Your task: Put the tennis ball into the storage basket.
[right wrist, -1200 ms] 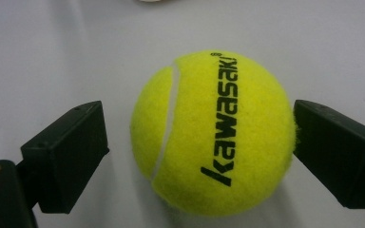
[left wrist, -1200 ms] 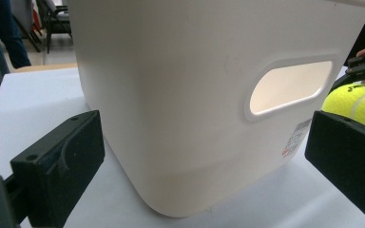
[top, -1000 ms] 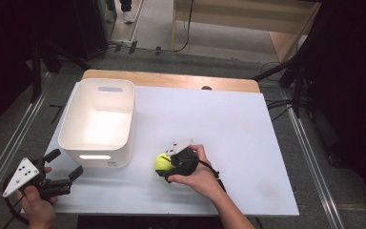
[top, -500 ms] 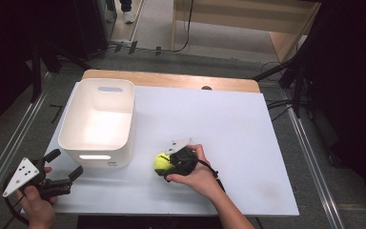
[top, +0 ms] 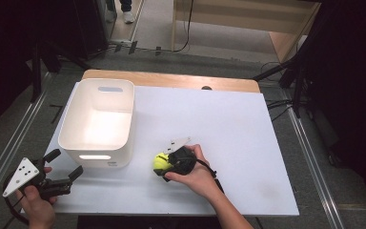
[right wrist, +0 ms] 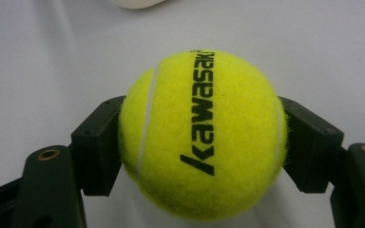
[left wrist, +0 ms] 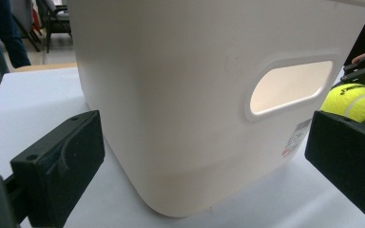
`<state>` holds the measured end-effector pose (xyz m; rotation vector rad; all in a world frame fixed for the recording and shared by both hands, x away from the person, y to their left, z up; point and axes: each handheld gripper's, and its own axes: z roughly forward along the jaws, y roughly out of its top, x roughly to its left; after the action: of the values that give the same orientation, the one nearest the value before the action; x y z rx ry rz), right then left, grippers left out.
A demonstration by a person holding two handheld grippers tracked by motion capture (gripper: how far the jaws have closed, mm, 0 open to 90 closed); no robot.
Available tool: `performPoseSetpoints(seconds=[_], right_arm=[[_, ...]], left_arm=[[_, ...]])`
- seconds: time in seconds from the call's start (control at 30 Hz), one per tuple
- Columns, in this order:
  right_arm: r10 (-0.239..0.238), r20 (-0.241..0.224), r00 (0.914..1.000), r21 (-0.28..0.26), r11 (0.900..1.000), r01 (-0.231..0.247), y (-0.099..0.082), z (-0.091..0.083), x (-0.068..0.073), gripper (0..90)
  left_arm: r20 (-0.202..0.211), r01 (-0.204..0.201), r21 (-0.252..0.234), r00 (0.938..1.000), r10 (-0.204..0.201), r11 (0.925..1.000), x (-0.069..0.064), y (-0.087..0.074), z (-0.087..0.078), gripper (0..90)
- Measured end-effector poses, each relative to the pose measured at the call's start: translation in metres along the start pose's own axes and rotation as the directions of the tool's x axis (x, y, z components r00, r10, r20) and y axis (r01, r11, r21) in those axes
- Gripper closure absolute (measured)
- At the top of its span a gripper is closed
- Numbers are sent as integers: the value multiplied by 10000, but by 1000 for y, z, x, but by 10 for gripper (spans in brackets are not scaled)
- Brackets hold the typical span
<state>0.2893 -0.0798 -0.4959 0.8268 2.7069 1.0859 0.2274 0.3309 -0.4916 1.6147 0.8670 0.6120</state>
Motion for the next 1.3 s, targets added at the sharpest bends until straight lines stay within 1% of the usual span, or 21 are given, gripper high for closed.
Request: performPoseSetpoints(seconds=[0.07, 0.27, 0.4, 0.53, 0.57, 0.77, 0.9, 1.17, 1.23, 1.3], right_arm=[[121, -70, 9999, -14, 9999, -122, 0, -1, -1, 241], [138, -173, 9998, -250, 9996, -142, 3, -8, -3, 241], [-4, -218, 9998, -329, 9995, -3, 8, -12, -4, 241], [52, -247, 9997, -384, 9992, -61, 11, -15, -4, 241], [-40, -275, 9996, -380, 9993, 29, 12, -15, -5, 241], [17, -329, 9995, -450, 9990, -32, 16, -17, -5, 242], [-98, -424, 9991, -483, 9988, 77, 20, -20, -7, 241], [-113, -471, 9988, -572, 9983, 86, 27, -25, -9, 241], [-39, -479, 9988, -606, 9982, 10, 29, -27, -9, 241], [-117, -506, 9987, -597, 9982, 86, 32, -28, -10, 242]], left_arm=[[0, 3, -3, 10000, -3, 10000, 0, 0, 0, 0], [-2, 4, -1, 10000, -4, 10000, 0, 0, 0, 0], [-2, 2, 0, 10000, -2, 10000, 0, 0, 0, 0], [7, 1, -3, 10000, -1, 10000, 0, 0, 0, 0], [7, 3, 0, 10000, -3, 10000, 0, 0, 0, 0], [25, 2, -6, 10000, -2, 10000, 0, 0, 0, 0], [19, 1, 6, 10000, -1, 10000, 0, 0, 0, 0], [17, -2, 14, 10000, 2, 10000, 0, 0, 0, 0], [19, -1, 14, 10000, 1, 10000, 0, 0, 0, 0], [22, 3, 12, 10000, -3, 10000, 0, 0, 0, 0]])
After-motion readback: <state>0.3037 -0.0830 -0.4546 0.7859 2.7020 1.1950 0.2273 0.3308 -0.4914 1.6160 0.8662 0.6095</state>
